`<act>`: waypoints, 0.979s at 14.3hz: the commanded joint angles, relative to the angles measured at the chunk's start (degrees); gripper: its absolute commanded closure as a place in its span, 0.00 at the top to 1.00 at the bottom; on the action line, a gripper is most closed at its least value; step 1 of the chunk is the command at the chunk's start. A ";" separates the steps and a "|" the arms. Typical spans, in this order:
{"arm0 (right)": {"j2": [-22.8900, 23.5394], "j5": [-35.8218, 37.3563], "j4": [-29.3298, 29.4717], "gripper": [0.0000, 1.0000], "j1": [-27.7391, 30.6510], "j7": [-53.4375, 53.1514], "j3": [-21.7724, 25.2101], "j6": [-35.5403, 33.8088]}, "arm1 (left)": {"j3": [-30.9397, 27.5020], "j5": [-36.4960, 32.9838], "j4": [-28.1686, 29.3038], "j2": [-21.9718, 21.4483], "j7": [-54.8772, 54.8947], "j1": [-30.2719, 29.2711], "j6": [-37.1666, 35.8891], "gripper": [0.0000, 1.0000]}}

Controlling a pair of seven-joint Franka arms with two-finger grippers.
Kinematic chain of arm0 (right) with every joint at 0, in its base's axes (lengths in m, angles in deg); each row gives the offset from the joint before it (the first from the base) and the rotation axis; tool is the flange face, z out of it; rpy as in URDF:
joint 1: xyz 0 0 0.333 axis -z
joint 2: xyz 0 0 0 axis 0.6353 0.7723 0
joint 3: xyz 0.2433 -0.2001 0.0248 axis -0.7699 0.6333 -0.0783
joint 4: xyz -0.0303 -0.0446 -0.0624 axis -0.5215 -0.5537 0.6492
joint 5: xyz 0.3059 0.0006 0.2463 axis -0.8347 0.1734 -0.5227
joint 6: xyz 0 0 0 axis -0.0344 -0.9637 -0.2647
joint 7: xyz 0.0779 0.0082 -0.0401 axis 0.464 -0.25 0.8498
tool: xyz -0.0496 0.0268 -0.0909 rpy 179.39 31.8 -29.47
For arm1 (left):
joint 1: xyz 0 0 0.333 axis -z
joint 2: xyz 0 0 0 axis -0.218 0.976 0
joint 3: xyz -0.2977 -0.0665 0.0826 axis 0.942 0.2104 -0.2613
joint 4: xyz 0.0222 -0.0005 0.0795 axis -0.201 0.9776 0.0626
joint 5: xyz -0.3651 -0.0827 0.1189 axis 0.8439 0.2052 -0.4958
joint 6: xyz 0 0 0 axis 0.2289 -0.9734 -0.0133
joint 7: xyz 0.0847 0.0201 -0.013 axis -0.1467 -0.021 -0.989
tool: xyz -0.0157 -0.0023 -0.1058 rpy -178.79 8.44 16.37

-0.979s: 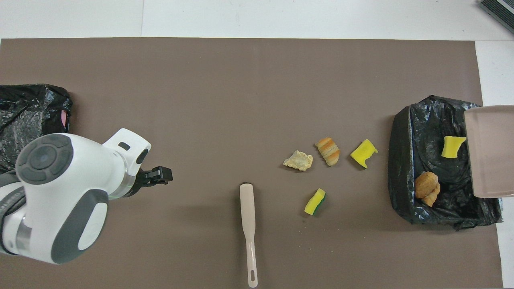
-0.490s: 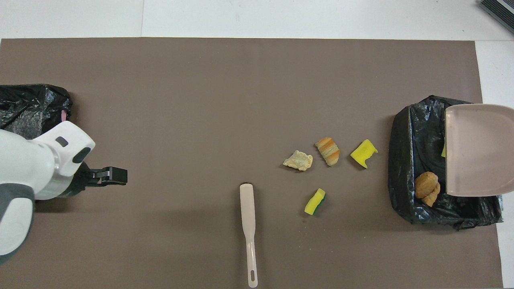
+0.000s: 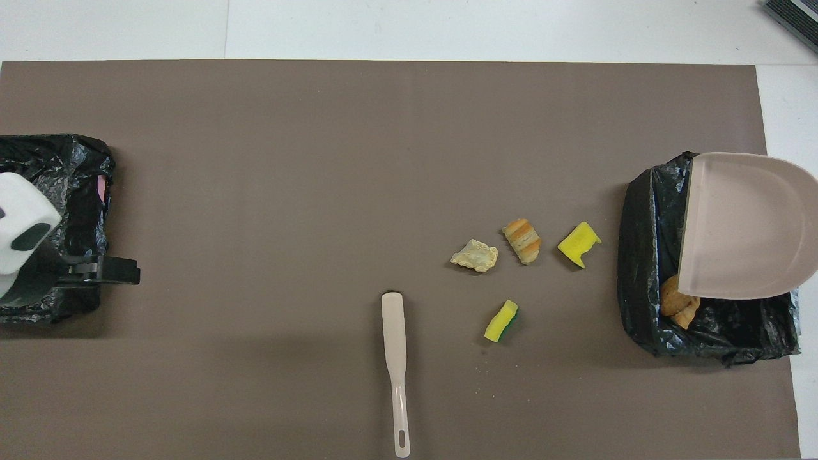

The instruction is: Sweep and dump trash in bin

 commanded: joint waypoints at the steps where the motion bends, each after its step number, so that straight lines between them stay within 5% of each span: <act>1: -0.36 -7.17 0.72 0.00 -1.88 -13.68 -0.40 -4.22 | 0.64 -1.70 -6.85 5.34 0.57 -0.54 -2.04 1.00; 6: 0.34 -14.82 0.72 0.00 -8.65 -37.51 -0.40 -6.08 | 0.64 -3.46 -16.97 12.55 0.75 -0.54 -3.27 1.00; 14: 6.22 -19.93 1.24 0.00 -21.74 -67.23 -0.40 1.55 | 0.64 -3.38 -15.40 10.81 1.10 0.34 -3.45 1.00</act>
